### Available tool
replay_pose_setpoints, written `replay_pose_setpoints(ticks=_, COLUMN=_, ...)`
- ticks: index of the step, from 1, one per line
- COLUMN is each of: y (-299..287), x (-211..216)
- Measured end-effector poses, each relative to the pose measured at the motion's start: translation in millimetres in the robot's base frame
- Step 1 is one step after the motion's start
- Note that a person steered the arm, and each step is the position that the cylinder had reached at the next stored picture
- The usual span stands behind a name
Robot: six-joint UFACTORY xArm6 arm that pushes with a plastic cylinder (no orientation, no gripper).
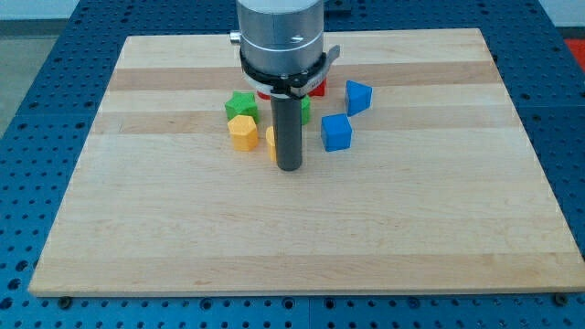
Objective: Move the red star into the red circle
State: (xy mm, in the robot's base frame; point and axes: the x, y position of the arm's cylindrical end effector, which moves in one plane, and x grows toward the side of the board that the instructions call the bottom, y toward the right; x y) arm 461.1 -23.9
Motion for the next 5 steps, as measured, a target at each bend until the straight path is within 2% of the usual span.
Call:
replay_pose_setpoints(ticks=2, y=2, x=0)
replay_pose_setpoints(ticks=5, y=74, x=-7)
